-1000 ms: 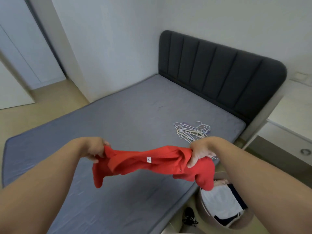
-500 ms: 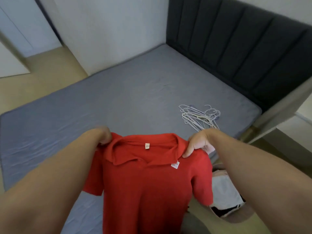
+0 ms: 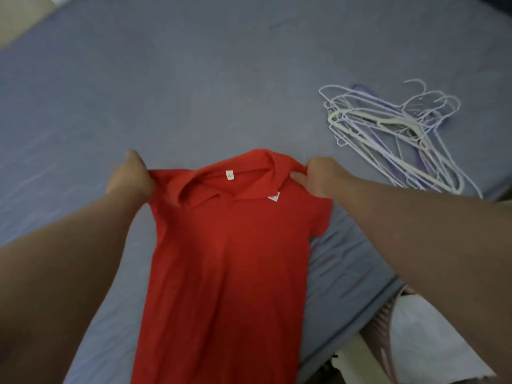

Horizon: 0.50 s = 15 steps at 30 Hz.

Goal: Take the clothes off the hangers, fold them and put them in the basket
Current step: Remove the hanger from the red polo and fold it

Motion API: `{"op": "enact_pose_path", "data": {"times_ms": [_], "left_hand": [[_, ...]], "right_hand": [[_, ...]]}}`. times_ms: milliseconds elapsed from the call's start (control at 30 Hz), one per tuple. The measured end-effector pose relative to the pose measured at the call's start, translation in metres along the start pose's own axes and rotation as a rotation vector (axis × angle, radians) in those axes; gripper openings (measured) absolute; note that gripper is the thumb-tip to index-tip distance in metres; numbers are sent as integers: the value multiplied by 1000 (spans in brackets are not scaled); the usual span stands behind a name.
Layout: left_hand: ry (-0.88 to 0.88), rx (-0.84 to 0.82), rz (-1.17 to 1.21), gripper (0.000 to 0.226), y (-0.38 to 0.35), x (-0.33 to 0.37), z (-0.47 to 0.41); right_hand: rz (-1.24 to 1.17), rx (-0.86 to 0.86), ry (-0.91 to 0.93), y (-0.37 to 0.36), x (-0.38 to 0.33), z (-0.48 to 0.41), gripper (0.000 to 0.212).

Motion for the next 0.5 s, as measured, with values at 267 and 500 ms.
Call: {"op": "enact_pose_path", "data": {"times_ms": [267, 500], "left_hand": [[-121, 88, -251, 39, -79, 18, -69], [11, 102, -321, 57, -83, 36, -93]], "right_hand": [[-453, -480, 74, -61, 45, -53, 35], [-49, -51, 111, -32, 69, -75, 34]]}}
Point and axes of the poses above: each hand's wrist, its own z-axis away from the middle knuckle, its own y-axis out of the back of the hand, x = y × z, the point moved 4 cm from there along -z, towards the middle knuckle, and after that the axes turned 7 degrees about y, right-handed, at the moved point
